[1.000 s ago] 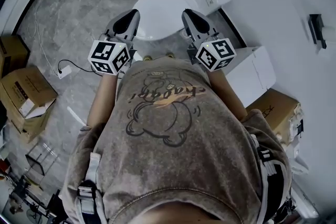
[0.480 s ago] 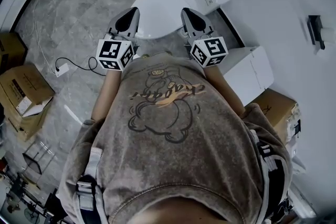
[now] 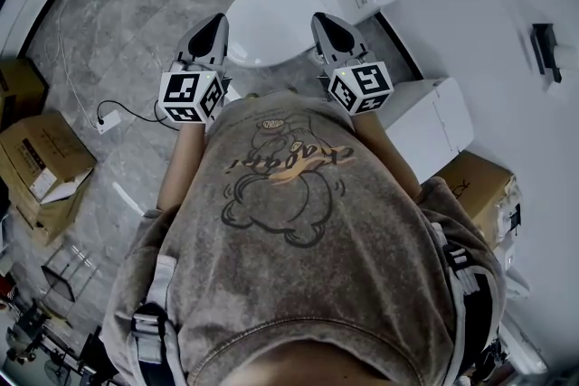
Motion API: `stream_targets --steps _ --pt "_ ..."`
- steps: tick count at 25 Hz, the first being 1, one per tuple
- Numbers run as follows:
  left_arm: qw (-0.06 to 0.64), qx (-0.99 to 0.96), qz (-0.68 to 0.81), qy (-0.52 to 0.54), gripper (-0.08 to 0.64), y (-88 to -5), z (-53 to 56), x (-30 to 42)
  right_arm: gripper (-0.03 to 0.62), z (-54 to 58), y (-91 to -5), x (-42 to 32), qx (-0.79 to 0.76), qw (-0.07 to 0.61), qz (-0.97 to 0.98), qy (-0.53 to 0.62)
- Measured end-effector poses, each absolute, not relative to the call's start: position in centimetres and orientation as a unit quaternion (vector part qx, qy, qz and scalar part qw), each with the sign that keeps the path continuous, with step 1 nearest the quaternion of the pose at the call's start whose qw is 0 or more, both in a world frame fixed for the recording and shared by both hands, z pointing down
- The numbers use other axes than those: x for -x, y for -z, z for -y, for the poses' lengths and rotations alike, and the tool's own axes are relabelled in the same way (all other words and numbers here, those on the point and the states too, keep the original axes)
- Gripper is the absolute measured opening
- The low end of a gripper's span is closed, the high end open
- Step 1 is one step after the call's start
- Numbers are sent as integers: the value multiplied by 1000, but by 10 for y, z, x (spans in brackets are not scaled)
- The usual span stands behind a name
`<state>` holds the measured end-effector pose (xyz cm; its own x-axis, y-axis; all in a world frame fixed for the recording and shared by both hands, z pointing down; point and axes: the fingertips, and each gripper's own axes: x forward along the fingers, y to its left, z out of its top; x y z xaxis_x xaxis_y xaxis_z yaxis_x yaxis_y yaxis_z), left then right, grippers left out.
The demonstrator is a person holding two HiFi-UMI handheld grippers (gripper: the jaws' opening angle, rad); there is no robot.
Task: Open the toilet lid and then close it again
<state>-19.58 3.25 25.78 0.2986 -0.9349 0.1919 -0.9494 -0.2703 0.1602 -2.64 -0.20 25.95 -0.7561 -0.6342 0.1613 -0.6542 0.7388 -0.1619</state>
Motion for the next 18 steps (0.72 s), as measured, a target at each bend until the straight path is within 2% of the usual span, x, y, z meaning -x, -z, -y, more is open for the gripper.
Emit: stream_targets --steps 18 --pt "128 -806 576 -46 9 -263 -37 184 26 -3 -264 21 -350 54 929 -104"
